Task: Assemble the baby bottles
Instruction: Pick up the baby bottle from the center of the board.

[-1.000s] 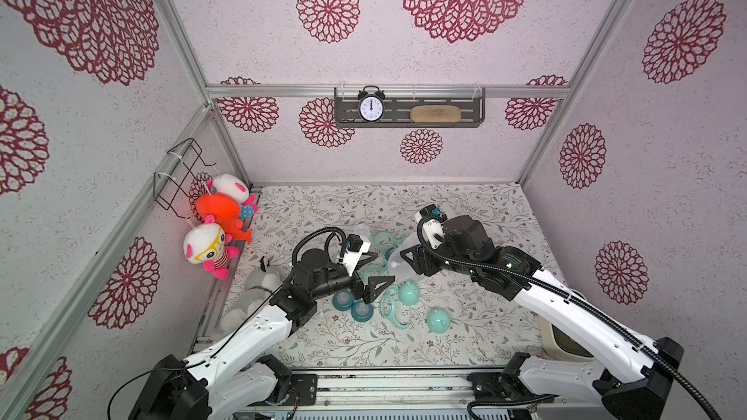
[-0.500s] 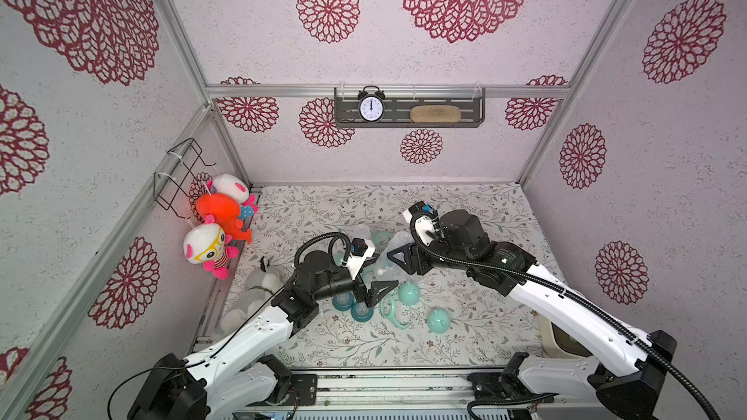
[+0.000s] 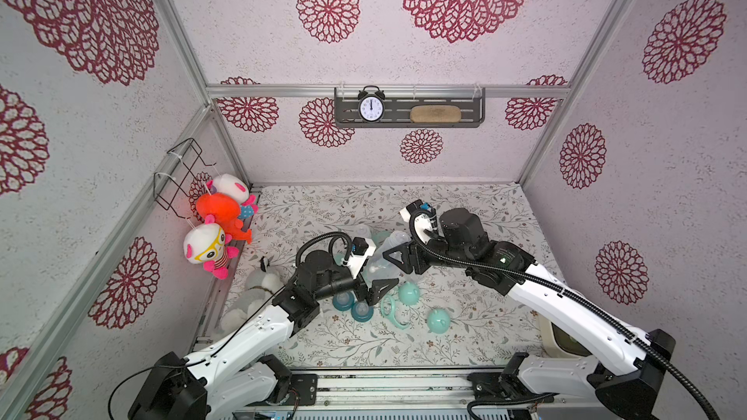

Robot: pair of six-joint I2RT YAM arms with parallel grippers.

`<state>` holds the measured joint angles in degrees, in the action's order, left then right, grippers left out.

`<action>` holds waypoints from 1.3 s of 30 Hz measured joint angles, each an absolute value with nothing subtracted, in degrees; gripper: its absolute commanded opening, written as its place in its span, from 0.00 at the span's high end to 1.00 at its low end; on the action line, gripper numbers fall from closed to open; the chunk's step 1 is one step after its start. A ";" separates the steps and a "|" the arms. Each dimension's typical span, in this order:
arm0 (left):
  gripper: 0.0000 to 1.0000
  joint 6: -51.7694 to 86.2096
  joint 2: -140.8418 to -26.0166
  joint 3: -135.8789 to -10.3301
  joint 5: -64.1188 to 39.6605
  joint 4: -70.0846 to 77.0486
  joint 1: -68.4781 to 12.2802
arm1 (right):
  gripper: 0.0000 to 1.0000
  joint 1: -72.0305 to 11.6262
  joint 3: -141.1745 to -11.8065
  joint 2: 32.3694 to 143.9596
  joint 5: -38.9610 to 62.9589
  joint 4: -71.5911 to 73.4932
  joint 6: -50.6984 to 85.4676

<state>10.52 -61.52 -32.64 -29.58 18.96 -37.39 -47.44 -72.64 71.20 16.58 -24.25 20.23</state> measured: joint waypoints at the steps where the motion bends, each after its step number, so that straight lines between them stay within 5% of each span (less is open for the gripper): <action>1: 0.11 10.48 -61.54 -32.73 -29.41 18.94 -37.39 | 0.65 -47.44 -72.64 71.22 16.60 -24.25 20.23; 6: 0.40 10.26 -61.54 -32.86 -28.88 18.85 -37.50 | 0.65 -47.42 -72.55 71.24 16.64 -23.86 20.67; 9: 0.74 10.33 -61.54 -32.86 -28.62 18.76 -37.52 | 0.61 -47.42 -72.53 71.26 16.67 -23.81 20.64; 12: 0.99 10.46 -61.52 -32.86 -28.14 18.79 -37.52 | 0.36 -47.42 -72.53 71.33 16.58 -23.70 20.62; 16: 1.00 10.81 -61.52 -32.82 -27.00 18.76 -37.54 | 0.16 -47.44 -72.53 71.46 15.62 -22.94 20.16; 19: 1.00 10.85 -61.34 -32.23 -25.91 19.29 -37.54 | 0.11 -47.44 -72.53 71.29 14.79 -22.00 19.05; 39: 1.00 11.03 -55.57 -22.06 -19.97 29.50 -32.86 | 0.18 -48.86 -57.65 56.45 8.93 -27.38 17.54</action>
